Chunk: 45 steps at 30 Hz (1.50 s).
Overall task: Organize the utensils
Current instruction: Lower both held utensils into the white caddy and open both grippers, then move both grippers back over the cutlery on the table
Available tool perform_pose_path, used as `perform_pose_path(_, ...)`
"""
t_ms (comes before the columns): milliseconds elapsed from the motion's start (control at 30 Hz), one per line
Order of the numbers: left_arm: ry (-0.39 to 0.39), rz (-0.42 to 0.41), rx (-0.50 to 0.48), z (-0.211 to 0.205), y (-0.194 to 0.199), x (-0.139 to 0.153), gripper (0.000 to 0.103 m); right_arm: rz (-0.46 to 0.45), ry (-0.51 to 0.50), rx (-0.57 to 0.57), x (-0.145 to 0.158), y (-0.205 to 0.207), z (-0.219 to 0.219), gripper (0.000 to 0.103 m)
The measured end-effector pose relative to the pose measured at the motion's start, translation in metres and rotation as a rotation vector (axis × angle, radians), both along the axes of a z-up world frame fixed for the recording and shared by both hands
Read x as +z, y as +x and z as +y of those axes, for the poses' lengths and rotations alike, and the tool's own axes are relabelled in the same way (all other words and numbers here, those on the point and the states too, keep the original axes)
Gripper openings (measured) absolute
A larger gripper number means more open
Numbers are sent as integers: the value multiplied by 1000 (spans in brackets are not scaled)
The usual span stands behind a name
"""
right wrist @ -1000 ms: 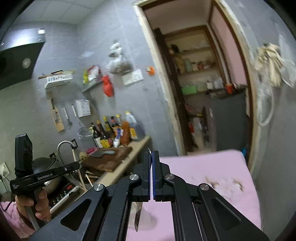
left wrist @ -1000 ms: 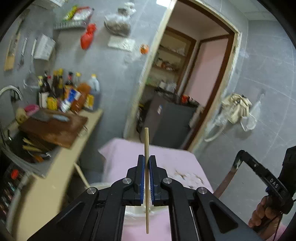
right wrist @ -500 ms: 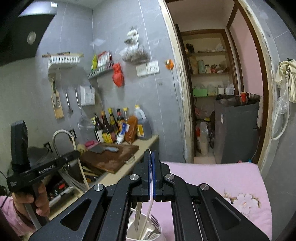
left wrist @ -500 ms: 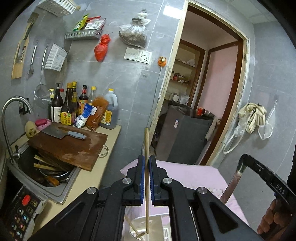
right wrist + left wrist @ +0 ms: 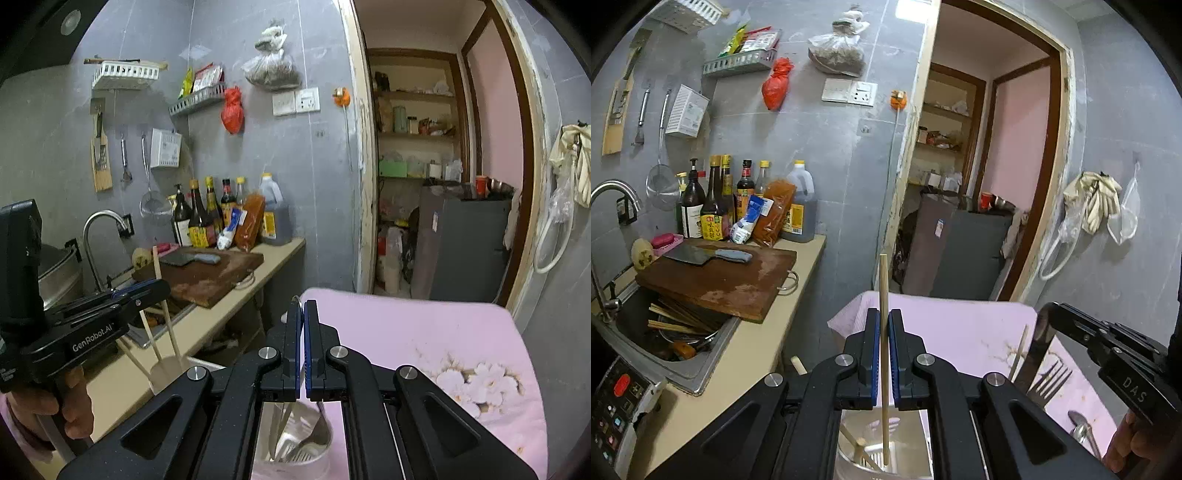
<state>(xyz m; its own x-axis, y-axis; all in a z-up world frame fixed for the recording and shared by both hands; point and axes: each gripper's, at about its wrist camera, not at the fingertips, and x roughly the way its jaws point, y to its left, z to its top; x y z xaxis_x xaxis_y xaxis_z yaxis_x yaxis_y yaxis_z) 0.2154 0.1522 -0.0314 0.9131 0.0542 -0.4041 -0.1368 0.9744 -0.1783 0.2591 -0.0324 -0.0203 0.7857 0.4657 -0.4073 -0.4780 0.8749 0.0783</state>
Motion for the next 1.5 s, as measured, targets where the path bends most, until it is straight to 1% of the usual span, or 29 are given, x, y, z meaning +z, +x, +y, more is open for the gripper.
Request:
perform_pose_path(233, 6, 44, -27, -8, -2, -11, 5, 50, 8, 5, -14, 0, -3, 2)
perform_pose_path(367, 16, 58, -37, -11, -6, -11, 5, 69, 18, 14, -18, -3, -5, 2)
perform_pose_path(533, -20, 98, -49, -8, -5, -10, 7, 97, 19, 8, -20, -3, -7, 2)
perform_pose_path(567, -28, 103, -48, -7, -5, -10, 9, 102, 20, 5, -21, -4, -8, 3)
perform_pose_path(633, -56, 111, -45, -4, -5, -10, 17, 109, 30, 4, -21, -6, -11, 3)
perform_pose_path(700, -85, 109, -37, 0, -8, -9, 32, 114, 43, 4, -20, -7, -14, 3)
perform_pose_path(733, -95, 103, -33, 1, -10, -8, 35, 114, 52, 3, -20, -8, -16, 4)
perform_pose_path(800, -101, 93, -23, 3, -14, -6, 44, 106, 70, -7, -18, -11, -20, 4)
perform_pose_path(933, -96, 77, -18, 2, -18, -1, 52, 94, 97, -32, -12, -14, -30, 4)
perform_pose_path(1000, -88, 73, -17, -1, -19, 2, 58, 88, 105, -53, -10, -16, -38, 5)
perform_pose_path(1033, -85, 69, -17, -3, -20, 4, 60, 85, 108, -63, -8, -17, -41, 7)
perform_pose_path(1067, -85, 65, -18, -5, -20, 5, 65, 81, 113, -75, -7, -18, -46, 10)
perform_pose_path(1100, -84, 58, -18, -8, -21, 7, 71, 77, 121, -91, -5, -19, -51, 22)
perform_pose_path(1133, -81, 50, -16, -10, -23, 9, 74, 72, 132, -103, -3, -21, -58, 38)
perform_pose_path(1167, -75, 36, -12, -15, -25, 12, 81, 64, 147, -117, -1, -24, -64, 45)
perform_pose_path(1200, -70, 26, -10, -18, -26, 14, 86, 55, 164, -130, 1, -27, -72, 49)
perform_pose_path(1233, -62, 17, -10, -21, -27, 15, 88, 52, 170, -138, 3, -29, -77, 49)
perform_pose_path(1300, -37, 1, -10, -32, -29, 19, 97, 49, 170, -159, 7, -32, -90, 50)
perform_pose_path(1367, -9, -13, -11, -44, -30, 22, 100, 40, 176, -173, 9, -38, -102, 57)
perform_pose_path(1433, 2, -26, -22, -55, -32, 24, 101, 28, 172, -190, 11, -43, -114, 67)
perform_pose_path(1500, 5, -31, -40, -67, -32, 25, 101, 13, 164, -214, 13, -51, -128, 72)
